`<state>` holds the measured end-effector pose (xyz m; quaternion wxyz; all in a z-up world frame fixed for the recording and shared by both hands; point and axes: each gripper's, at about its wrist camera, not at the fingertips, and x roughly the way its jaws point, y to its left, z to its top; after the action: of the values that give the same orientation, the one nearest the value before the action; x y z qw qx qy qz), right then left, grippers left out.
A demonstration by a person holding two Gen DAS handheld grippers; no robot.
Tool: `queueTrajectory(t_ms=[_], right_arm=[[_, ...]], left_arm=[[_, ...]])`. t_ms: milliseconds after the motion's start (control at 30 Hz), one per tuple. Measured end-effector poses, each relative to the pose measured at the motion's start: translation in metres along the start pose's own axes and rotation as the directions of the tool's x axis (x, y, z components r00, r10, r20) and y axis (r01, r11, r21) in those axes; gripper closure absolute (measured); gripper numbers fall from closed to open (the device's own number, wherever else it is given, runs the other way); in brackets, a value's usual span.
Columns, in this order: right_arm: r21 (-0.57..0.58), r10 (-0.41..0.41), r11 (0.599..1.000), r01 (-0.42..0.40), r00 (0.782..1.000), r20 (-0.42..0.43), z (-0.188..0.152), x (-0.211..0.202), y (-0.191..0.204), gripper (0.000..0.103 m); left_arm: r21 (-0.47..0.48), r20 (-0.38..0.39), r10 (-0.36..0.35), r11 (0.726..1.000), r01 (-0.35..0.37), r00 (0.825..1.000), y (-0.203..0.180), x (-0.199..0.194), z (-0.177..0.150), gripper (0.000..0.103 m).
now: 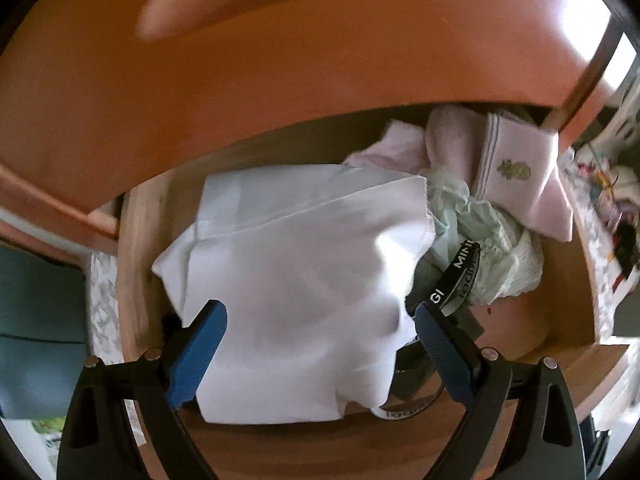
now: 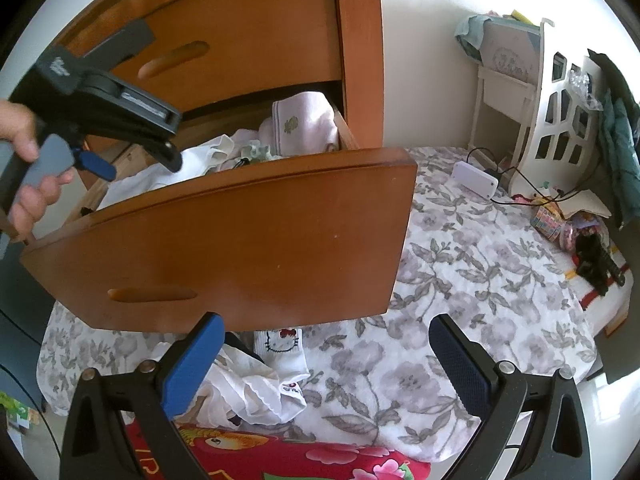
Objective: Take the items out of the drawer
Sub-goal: 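Grasp the white shirt in the drawer with the left gripper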
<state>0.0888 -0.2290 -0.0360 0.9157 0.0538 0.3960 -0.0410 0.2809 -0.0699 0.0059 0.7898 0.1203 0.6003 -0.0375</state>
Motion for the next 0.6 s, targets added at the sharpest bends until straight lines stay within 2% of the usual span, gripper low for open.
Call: queueTrajectory(t_ms=[233,300,433,600], right_arm=[[0.009,0.012,1.000,-0.012,1.000,-0.009,0.002,0.003,-0.001,0.000],[0.011,0.015,1.000,-0.015,1.000,-0.011,0.002,0.003,-0.002,0.000],[0.015,0.020,1.000,-0.020,1.000,-0.013,0.002,0.003,-0.002,0.000],[0.018,0.023,1.000,-0.023,1.000,-0.015,0.002,0.003,-0.003,0.000]], left_arm=[[0.106,-0.053,0.086,0.991,-0.080,0.995,-0.026,0.017,0.011,0.022],[0.108,-0.066,0.090,0.991,-0.083,0.994,-0.028,0.020,0.014,0.028],[0.121,-0.066,0.115,0.987,-0.106,0.991,-0.027,0.025,0.016,0.032],[0.114,-0.049,0.100,0.989,-0.094,0.994,-0.015,0.025,0.015,0.048]])
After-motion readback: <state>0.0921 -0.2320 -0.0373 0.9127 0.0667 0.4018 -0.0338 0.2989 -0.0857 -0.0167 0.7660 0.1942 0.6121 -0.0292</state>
